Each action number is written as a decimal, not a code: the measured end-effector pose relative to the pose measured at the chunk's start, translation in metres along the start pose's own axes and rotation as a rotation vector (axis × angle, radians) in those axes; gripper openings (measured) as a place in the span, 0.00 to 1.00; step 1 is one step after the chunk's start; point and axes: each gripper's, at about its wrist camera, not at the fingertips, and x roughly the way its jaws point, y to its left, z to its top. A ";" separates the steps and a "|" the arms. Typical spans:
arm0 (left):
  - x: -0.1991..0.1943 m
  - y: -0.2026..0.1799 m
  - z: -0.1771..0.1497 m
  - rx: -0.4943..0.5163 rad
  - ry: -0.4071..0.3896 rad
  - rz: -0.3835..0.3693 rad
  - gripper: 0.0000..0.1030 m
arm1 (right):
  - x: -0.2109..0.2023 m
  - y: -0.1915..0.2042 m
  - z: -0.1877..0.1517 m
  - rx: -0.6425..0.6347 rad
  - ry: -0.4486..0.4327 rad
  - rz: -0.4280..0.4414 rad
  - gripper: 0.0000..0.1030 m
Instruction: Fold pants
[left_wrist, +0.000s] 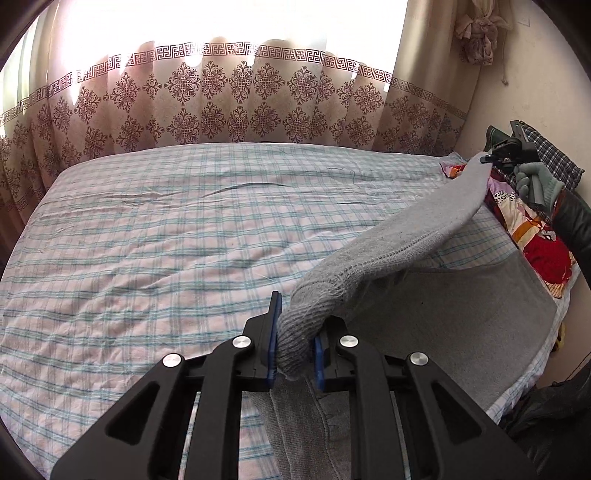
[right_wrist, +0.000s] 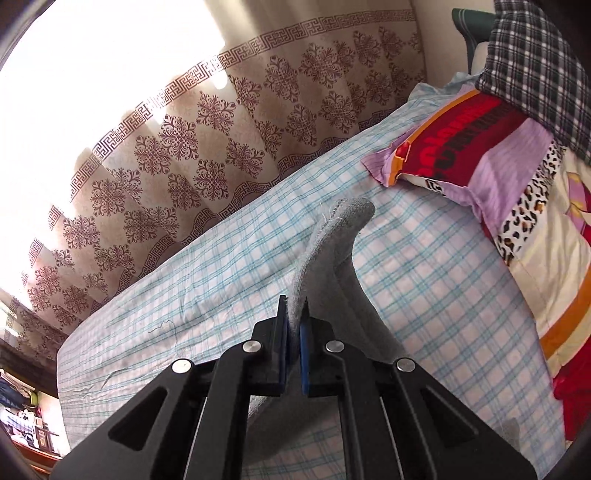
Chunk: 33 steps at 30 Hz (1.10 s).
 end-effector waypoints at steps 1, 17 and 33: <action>-0.002 0.000 -0.001 0.006 -0.004 0.001 0.14 | -0.013 -0.004 -0.006 0.003 -0.011 0.006 0.04; -0.018 -0.006 -0.054 0.056 0.037 -0.028 0.14 | -0.141 -0.143 -0.197 0.117 -0.034 -0.092 0.04; -0.011 -0.035 -0.107 0.180 0.132 0.036 0.15 | -0.155 -0.193 -0.275 0.161 0.007 -0.116 0.04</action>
